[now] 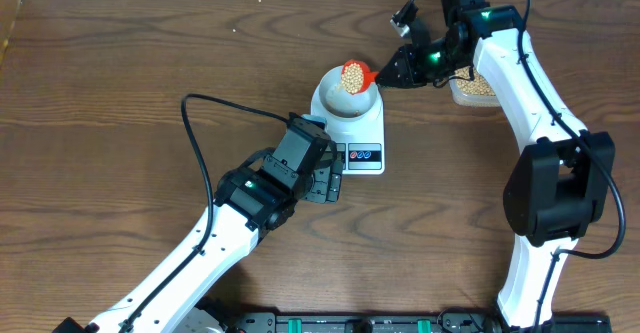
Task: Scoop item into bowl and weigh 50g on scale
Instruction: 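Tilt the scoop with the right gripper to pour soybeans into the bowl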
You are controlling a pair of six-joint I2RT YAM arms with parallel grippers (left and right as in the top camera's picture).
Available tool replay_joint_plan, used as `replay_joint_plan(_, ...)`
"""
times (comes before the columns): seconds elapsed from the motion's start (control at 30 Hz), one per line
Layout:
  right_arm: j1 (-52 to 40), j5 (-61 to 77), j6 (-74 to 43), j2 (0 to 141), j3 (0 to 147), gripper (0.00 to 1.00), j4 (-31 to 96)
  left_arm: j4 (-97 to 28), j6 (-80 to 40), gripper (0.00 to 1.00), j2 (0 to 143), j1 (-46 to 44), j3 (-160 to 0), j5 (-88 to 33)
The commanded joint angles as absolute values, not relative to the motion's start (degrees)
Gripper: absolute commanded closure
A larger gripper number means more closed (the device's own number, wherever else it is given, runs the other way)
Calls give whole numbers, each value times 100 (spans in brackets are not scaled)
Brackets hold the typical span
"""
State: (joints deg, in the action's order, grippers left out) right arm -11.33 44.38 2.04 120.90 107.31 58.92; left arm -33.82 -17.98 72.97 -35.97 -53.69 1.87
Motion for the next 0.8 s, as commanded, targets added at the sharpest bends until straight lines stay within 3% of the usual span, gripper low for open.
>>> replay_joint_plan(0.0, -1210, 4388, 176, 11933, 10877, 99, 5900, -3376, -1763, 12, 7297, -3581, -5369, 239)
replay_joint_plan(0.77, -1210, 4040, 395, 11924, 10877, 99, 5789, -3374, -1763, 12, 7297, -3581, -5369, 239)
